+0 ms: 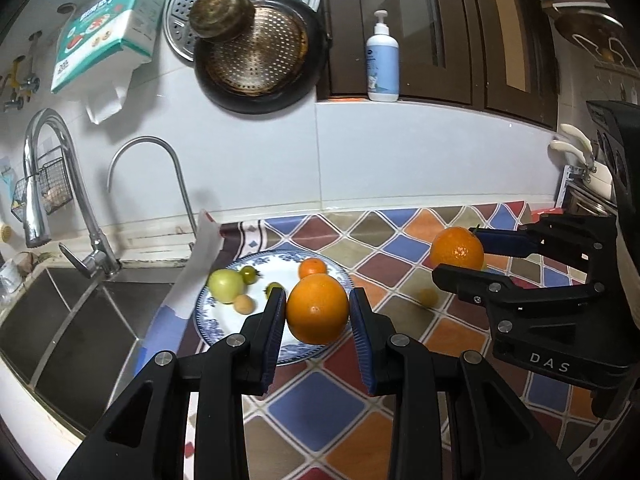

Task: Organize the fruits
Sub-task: 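Carry both oranges onto the plate and open both grippers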

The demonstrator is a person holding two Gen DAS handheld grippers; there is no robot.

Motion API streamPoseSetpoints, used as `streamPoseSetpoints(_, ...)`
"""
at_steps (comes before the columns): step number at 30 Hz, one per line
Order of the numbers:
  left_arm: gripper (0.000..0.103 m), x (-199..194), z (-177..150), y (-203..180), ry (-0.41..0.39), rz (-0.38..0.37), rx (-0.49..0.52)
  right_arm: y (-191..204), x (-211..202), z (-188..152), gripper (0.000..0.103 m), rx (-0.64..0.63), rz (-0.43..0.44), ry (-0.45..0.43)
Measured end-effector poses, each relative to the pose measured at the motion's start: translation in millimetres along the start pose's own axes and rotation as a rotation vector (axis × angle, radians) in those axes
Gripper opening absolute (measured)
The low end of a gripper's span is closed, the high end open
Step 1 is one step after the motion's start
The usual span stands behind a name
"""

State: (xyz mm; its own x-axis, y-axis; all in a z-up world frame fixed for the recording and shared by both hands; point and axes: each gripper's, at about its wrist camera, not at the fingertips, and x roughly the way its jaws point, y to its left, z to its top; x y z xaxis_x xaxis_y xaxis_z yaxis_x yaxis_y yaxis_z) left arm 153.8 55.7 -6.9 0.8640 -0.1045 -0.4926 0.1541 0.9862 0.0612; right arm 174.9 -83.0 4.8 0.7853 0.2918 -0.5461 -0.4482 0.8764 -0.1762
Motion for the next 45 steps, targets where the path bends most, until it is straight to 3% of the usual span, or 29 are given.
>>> streamPoseSetpoints(12,0.033,11,-1,43,0.003,-0.001,0.018,33,23,19,0.042,0.040,0.009,0.004)
streamPoseSetpoints(26,0.033,59,-5,81,0.072,-0.007,0.005,49,78,38,0.042,0.115,0.040,0.053)
streamPoseSetpoints(45,0.033,129,-23,96,0.194,-0.049,-0.013,50,156,24,0.042,0.155,0.083,0.193)
